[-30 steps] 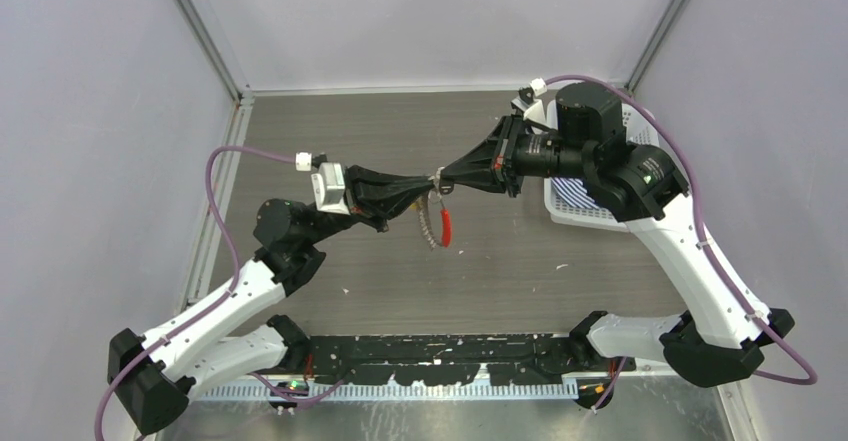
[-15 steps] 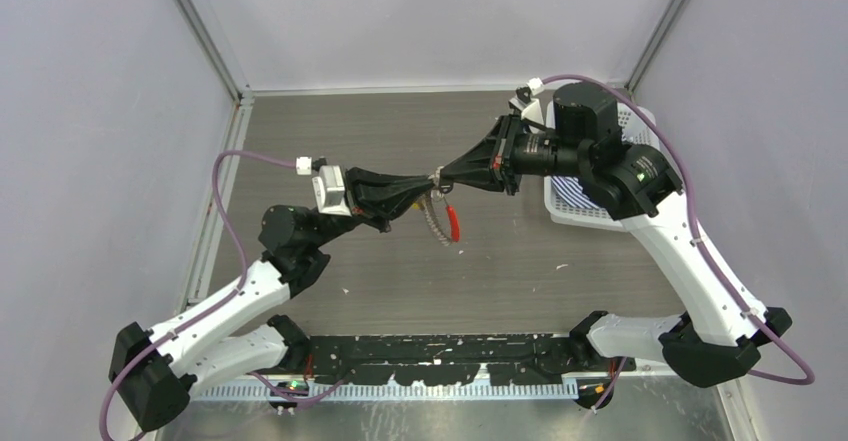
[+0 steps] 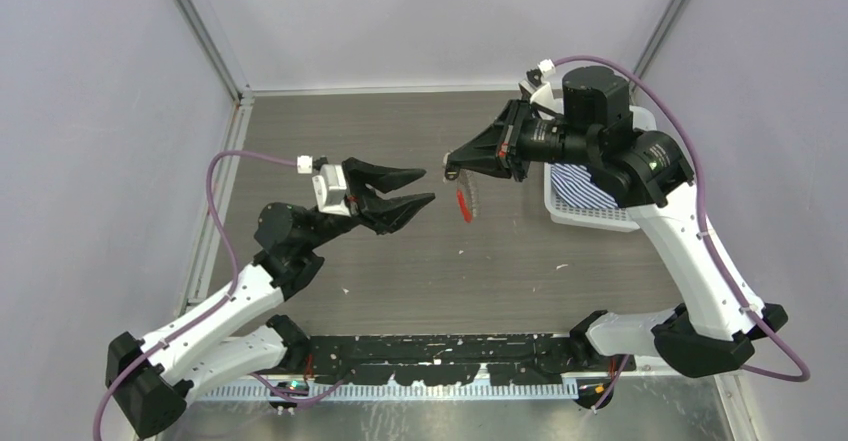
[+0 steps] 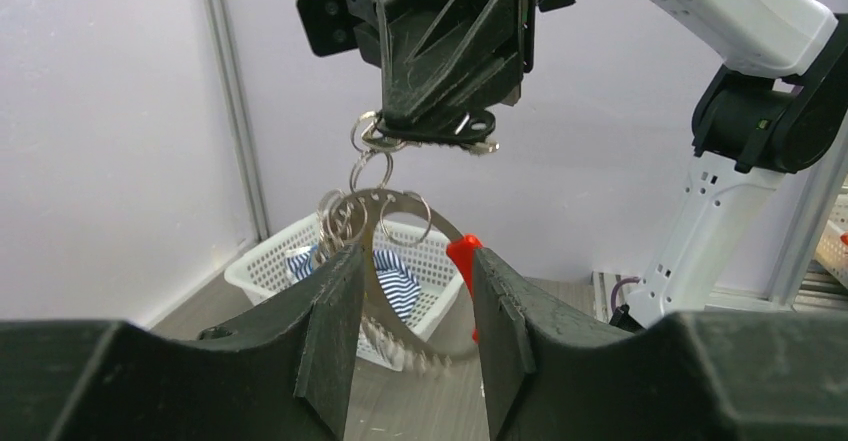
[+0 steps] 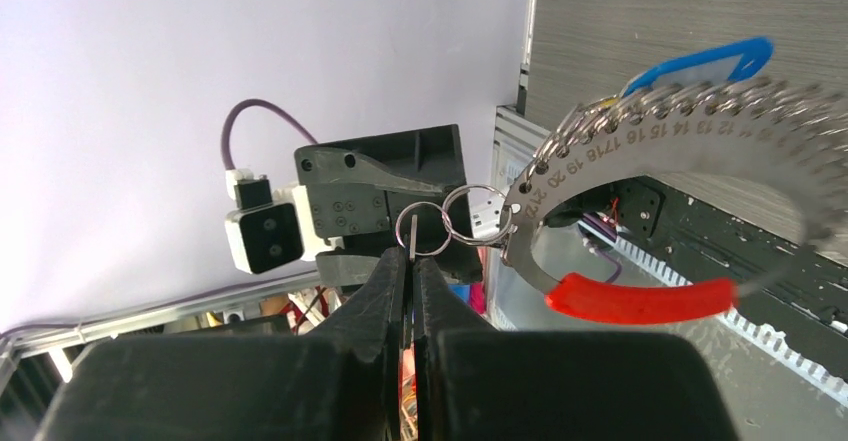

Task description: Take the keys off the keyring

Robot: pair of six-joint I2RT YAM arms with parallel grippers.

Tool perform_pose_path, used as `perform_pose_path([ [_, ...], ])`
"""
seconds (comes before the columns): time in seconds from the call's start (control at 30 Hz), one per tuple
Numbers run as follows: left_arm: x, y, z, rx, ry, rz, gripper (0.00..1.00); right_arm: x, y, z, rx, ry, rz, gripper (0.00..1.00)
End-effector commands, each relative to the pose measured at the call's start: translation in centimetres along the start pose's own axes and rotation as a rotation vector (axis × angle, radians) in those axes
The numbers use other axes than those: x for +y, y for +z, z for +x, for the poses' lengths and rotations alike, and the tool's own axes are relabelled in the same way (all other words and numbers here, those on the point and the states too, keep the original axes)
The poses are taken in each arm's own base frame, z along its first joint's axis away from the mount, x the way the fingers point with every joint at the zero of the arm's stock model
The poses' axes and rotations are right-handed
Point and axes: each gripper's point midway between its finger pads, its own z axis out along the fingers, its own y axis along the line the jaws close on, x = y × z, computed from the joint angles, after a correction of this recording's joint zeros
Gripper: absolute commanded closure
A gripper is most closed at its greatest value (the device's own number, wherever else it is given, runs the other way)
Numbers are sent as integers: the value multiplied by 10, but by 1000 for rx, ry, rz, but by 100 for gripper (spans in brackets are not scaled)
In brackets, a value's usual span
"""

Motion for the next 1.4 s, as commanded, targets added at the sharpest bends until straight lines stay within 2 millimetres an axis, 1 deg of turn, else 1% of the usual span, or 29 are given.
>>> perform_pose_path([
  [0.0, 2, 7, -29, -5, 57, -12, 55, 10, -5, 4, 20, -48, -43, 99],
  [0.07, 3, 10, -36, 6, 65, -21, 55, 8, -4, 6, 33, -45, -41, 99],
  [0.13, 4, 12, -37, 36, 85, -19, 56, 7, -5, 8, 41, -46, -44, 99],
  [0.27, -1, 17, -32, 113, 111, 44, 61, 7, -7, 11, 53, -50, -50, 99],
  [0.4, -11, 26, -26, 159, 68, 128, 65, 9, -8, 14, 68, -54, -58, 99],
  [0.57, -10, 34, -20, 181, 45, 147, 69, 10, -10, 16, 76, -63, -61, 99],
  [0.8, -2, 35, -17, 181, 40, 111, 68, 12, -13, 17, 76, -70, -64, 99],
  [1.0, 5, 33, -20, 167, 35, 98, 68, 13, -15, 18, 77, -72, -67, 99],
  [1.17, 3, 33, -24, 165, 33, 134, 68, 14, -15, 19, 78, -73, -71, 99],
  [1.37, -6, 38, -17, 198, -21, 217, 69, 16, -17, 18, 75, -76, -76, 99],
])
